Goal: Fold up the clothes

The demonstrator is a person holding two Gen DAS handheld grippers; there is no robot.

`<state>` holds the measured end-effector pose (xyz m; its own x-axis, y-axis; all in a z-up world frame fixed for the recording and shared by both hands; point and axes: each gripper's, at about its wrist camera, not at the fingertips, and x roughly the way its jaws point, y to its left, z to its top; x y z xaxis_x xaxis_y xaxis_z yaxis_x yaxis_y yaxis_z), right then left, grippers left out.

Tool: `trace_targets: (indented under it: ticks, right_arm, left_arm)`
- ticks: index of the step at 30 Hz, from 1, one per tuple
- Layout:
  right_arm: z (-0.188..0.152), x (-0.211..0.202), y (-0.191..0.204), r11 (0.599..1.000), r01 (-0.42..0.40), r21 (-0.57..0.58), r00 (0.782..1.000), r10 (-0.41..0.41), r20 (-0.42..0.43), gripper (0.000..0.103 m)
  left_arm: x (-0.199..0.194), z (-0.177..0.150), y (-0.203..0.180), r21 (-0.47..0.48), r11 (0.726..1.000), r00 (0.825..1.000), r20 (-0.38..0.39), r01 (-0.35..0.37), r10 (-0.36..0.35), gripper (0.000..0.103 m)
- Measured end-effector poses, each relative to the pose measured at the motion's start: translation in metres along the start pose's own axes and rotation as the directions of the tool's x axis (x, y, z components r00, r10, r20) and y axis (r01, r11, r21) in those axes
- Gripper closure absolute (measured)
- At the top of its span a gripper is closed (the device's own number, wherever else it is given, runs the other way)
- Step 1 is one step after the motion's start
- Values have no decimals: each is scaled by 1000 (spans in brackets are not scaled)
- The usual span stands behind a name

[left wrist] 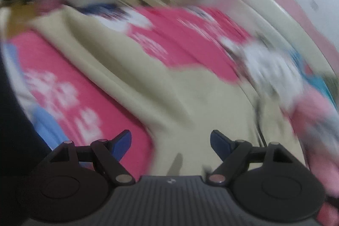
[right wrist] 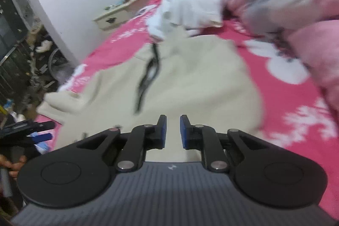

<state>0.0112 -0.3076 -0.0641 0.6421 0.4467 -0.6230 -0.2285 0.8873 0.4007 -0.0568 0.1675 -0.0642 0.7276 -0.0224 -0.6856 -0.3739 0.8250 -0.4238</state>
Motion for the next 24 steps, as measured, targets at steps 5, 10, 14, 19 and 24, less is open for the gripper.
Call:
trace_targets:
  ticks: [5, 10, 14, 19, 24]
  right_arm:
    - [7, 32, 32, 993, -110, 42, 993, 112, -43, 89]
    - [15, 64, 72, 985, -170, 3, 981, 170, -94, 88]
    - [11, 75, 86, 979, -202, -15, 972, 199, -123, 85]
    - [3, 82, 83, 980, -199, -1, 967, 196, -163, 83]
    - [-4, 84, 71, 986, -166, 30, 969, 168, -179, 83]
  left_arm:
    - [22, 46, 28, -245, 939, 942, 172, -241, 287, 20]
    - [55, 90, 58, -461, 796, 837, 181, -392, 517, 20]
    - [75, 119, 95, -651, 609, 752, 88, -453, 653, 21]
    - [98, 151, 125, -701, 503, 697, 11, -507, 717, 21]
    - [98, 160, 131, -710, 521, 707, 47, -473, 706, 65]
